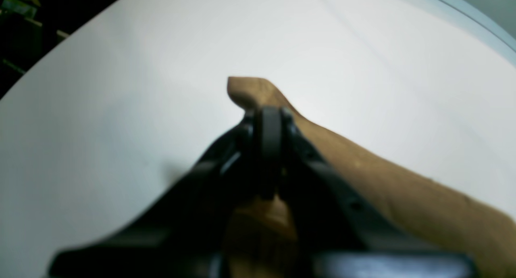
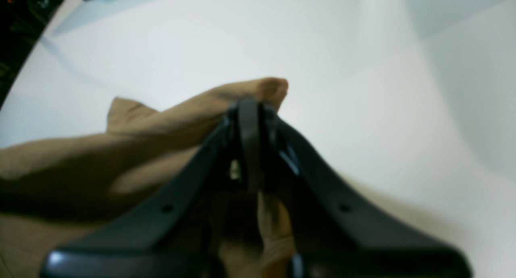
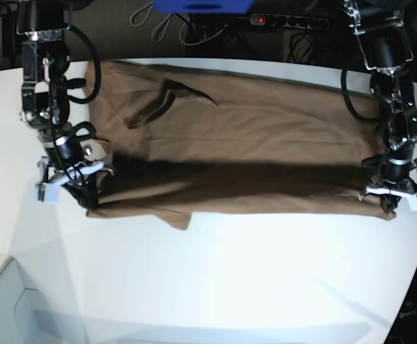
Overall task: Layout the t-shirt on the table in an organized manner, then fold the t-shirt properly
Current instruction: 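Lift the hem with both grippers and fold it over toward the collar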
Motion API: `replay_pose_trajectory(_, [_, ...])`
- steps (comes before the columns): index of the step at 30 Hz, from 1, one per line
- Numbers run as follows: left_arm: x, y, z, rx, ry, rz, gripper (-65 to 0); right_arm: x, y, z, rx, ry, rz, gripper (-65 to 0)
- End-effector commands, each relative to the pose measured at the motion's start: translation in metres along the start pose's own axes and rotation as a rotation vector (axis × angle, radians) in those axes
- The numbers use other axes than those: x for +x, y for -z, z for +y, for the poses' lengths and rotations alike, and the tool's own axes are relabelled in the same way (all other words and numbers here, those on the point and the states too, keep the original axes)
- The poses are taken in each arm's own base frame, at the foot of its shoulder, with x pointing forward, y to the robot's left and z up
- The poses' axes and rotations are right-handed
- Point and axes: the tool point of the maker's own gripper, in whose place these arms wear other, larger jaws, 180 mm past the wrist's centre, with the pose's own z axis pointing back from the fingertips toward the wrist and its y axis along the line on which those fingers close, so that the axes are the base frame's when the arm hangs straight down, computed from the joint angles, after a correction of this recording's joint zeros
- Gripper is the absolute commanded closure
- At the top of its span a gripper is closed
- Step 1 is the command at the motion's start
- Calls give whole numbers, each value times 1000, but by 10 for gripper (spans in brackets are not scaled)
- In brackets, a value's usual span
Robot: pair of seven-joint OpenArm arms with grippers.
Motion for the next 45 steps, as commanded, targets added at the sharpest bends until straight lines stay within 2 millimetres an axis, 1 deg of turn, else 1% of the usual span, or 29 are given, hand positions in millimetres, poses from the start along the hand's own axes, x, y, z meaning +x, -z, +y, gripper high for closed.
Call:
replay_pose_trajectory(1, [27, -1, 2, -6, -2, -79, -3, 16, -4, 3, 16, -9, -63, 0])
replay_pose_trajectory(5, [23, -13, 5, -9, -6, -80, -3, 6, -21, 1, 5, 0, -95, 0])
replay_pose_trajectory(7, [21, -20, 8, -9, -6, -80, -3, -3, -27, 3, 0, 24, -105, 0])
replay_pose_trajectory(11, [22, -33, 13, -8, -22, -92, -3, -17, -39, 1, -22, 54, -114, 0])
replay_pose_trajectory(14, [15, -39, 15, -11, -32, -77, -3, -28, -47, 2, -34, 79, -111, 0])
replay_pose_trajectory(17, [9, -44, 20, -4, -43, -67, -3, -35, -51, 3, -42, 91, -103, 0])
replay_pose_trajectory(19, [10, -49, 27, 8, -56, -71, -3, -37, -53, 2, -44, 92, -98, 0])
replay_pose_trajectory(25, [9, -61, 29, 5, -55, -75, -3, -45, -58, 0, -51, 93, -77, 0])
replay_pose_trajectory(28, [4, -64, 32, 9, -51, -62, -3, -52, -62, -1, -58, 97, -60, 0])
replay_pose_trajectory(31, [2, -65, 33, 10, -49, -56, -3, -54, -63, -1, -58, 98, -56, 0])
replay_pose_trajectory(33, [-5, -69, 35, 15, -47, -42, -3, -58, -64, -3, -64, 100, -46, 0])
replay_pose_trajectory(34, [-1, -71, 33, 8, -43, -52, -3, -62, -64, -5, -69, 101, -37, 0])
replay_pose_trajectory(36, [-3, -76, 27, -2, -52, -56, -3, -69, -64, -9, -79, 105, -20, 0])
replay_pose_trajectory(39, [4, -81, 19, -19, -50, -78, -3, -72, -64, -11, -85, 109, -12, 0])
replay_pose_trajectory(43, [2, -87, 18, -22, -42, -73, -3, -73, -64, -11, -85, 108, -11, 0])
replay_pose_trajectory(45, [-4, -89, 21, -16, -41, -58, -3, -73, -64, -11, -85, 108, -11, 0])
